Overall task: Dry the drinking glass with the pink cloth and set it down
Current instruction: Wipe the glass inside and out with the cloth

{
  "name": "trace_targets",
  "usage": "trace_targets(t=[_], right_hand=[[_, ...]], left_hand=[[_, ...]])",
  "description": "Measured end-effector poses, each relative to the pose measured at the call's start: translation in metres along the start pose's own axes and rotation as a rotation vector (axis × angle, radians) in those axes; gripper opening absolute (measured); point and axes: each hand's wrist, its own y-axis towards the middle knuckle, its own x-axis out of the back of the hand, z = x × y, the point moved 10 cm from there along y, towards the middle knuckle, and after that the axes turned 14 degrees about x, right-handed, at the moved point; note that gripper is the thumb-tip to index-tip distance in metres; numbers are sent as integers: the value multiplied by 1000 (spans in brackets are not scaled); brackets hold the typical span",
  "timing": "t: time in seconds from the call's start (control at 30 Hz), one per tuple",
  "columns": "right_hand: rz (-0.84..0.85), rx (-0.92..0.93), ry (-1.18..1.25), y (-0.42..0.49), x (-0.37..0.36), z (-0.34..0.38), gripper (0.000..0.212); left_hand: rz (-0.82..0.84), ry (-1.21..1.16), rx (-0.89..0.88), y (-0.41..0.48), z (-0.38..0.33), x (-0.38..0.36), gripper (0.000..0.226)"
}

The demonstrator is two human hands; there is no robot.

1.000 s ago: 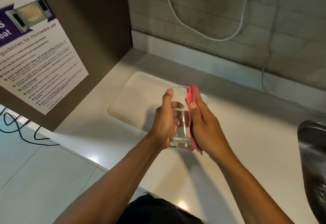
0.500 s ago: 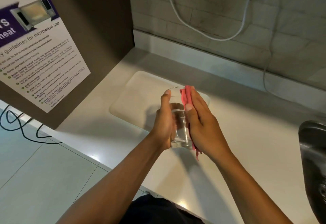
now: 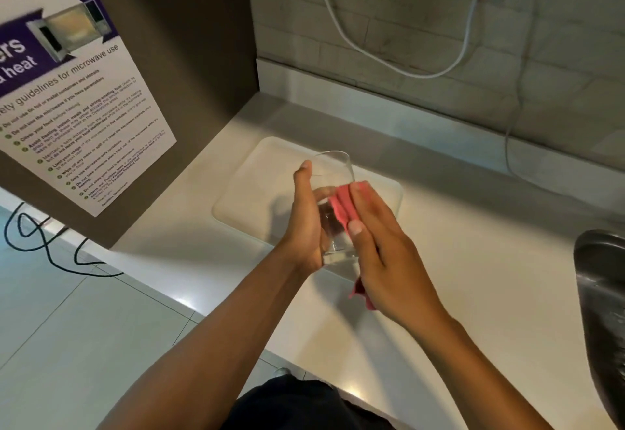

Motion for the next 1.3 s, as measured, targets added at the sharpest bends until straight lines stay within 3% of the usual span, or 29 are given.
trace_targets(t=[0.1,0.23,0.43,0.57,0.73,0.83,0.9,1.0,1.1,1.3], right_hand=[[38,-53,15,-12,-7,-12,53],[-46,-188,162,4,5,-25,49],[28,-15,7,-17,-10,-2,54],[20,-226,230,-25,-11,-25,43],[-47,-130,188,-10,2,-8,46],[-9,-85,135,-23,-6,-8,50],[29,-166,184,-24,-12,-18,47],[-17,-254,297,-17,-10,-28,43],[-61,-189,194,-11,-4,-18,43],[-106,-170,51,-16,1,-14,53]], left_hand=[[-82,60,-15,3,2,11,95],[12,37,59,0,26,-5,99],[-56,-25,32,1,8,11,102],[-47,-31,65,-1,17,8,76],[14,-86,68,-4,17,-2,105],[-65,-113,43,-1,6,11,86],[-80,-108,45,0,9,15,76],[-77,-89,64,-1,20,13,85],[-73,-66,29,-2,19,8,100],[-241,161,-182,1,-5,21,65]])
